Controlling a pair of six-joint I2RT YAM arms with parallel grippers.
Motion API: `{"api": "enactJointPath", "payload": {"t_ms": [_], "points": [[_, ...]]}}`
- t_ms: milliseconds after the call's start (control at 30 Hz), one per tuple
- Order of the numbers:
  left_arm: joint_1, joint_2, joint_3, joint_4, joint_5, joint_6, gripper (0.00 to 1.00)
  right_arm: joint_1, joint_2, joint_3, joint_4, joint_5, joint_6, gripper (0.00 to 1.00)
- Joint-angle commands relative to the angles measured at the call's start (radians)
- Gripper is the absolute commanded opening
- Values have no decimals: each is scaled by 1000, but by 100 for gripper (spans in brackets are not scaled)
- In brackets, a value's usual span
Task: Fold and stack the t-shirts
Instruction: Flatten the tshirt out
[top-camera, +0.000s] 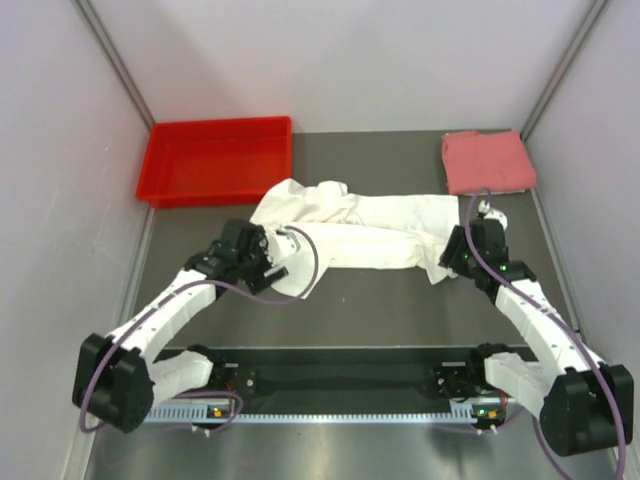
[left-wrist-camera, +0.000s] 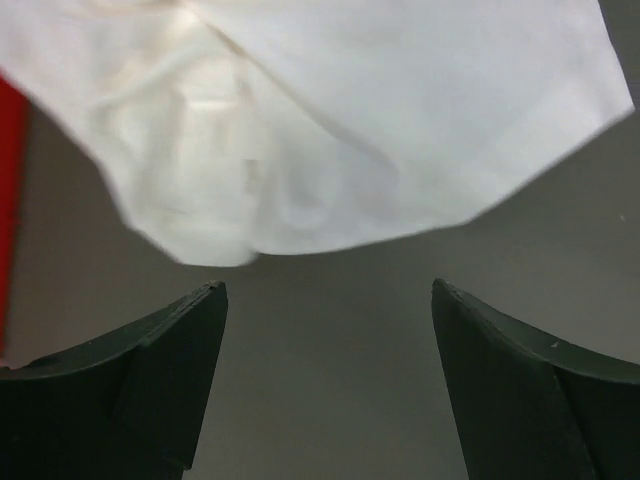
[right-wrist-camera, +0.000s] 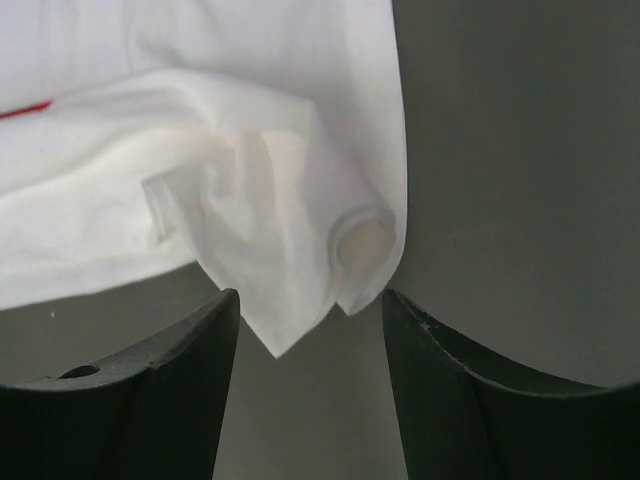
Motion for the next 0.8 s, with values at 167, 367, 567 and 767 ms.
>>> {"api": "enactJointPath", "payload": {"t_ms": [167, 367, 567, 767], "points": [[-77, 131, -92, 118, -74, -2, 94, 12, -63, -170, 94, -139, 182, 66], [-89, 237, -119, 230, -75, -10, 98, 12, 50, -214, 272, -217, 246, 67], [-103, 317, -130, 262, -100, -24, 84, 11, 58, -216, 298, -233, 260, 23], [-107, 262, -135, 229, -12, -71, 13, 9, -67, -208, 138, -206, 232, 0]]}}
